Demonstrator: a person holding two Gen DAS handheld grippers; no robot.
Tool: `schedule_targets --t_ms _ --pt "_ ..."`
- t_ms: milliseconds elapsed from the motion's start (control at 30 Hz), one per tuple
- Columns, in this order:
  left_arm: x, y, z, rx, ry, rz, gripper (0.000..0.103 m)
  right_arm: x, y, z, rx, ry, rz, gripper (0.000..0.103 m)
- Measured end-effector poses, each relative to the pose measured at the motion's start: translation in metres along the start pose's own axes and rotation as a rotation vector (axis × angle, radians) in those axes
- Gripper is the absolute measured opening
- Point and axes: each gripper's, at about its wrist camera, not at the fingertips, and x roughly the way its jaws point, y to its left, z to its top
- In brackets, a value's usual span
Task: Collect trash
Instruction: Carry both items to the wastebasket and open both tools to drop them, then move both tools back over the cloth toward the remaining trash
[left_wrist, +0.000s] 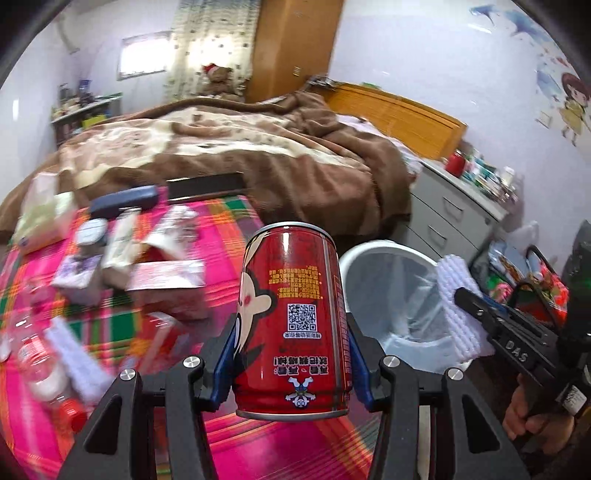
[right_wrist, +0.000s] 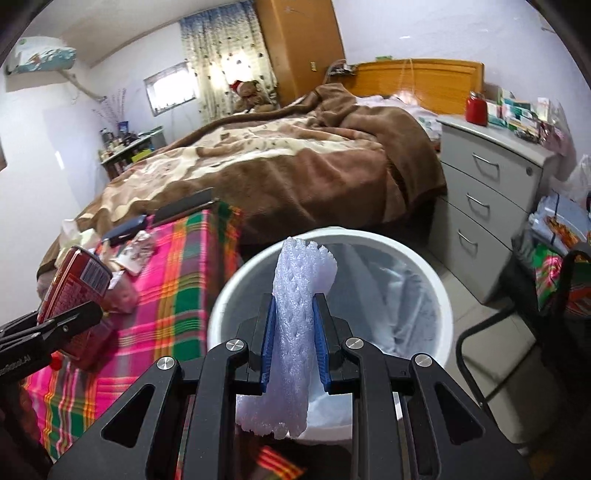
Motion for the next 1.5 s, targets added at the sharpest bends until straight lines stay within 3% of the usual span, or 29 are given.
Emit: schedule_targets --t_ms 400,600,633,700,733,1200,1500 --pt "0.077 -0.070 0.012 0.095 0.111 -0.097 0.052 0.023 -0.032 -0.003 0.006 0.093 -0.025 0.021" --pt "0.100 -0.080 0.013 0.104 0.144 -0.102 0.053 0.025 -0.041 -0.005 0.015 0.115 -0.037 0.029" --pt "0.099 -0.080 0.013 0.102 0.140 -0.104 0.054 0.026 -0.042 -0.005 0.013 0.118 -0.047 0.036" --pt "0.098 -0.079 0.014 0.099 0.125 -0.105 0.067 0.025 -0.043 -0.004 0.009 0.113 -0.056 0.052" --pt "0.097 -0.079 0.014 0.096 0.120 -0.103 0.068 0.024 -0.044 -0.005 0.011 0.108 -0.048 0.054" --pt "0.055 -0.039 0.004 0.011 0.065 -0.059 0.068 0.007 -0.021 -0.004 -0.001 0.063 -0.034 0.054" --pt "0.010 0.004 -0.011 -0.032 -0.001 0.050 0.068 -0.005 0.016 -0.006 -0.052 0.021 0.005 0.054"
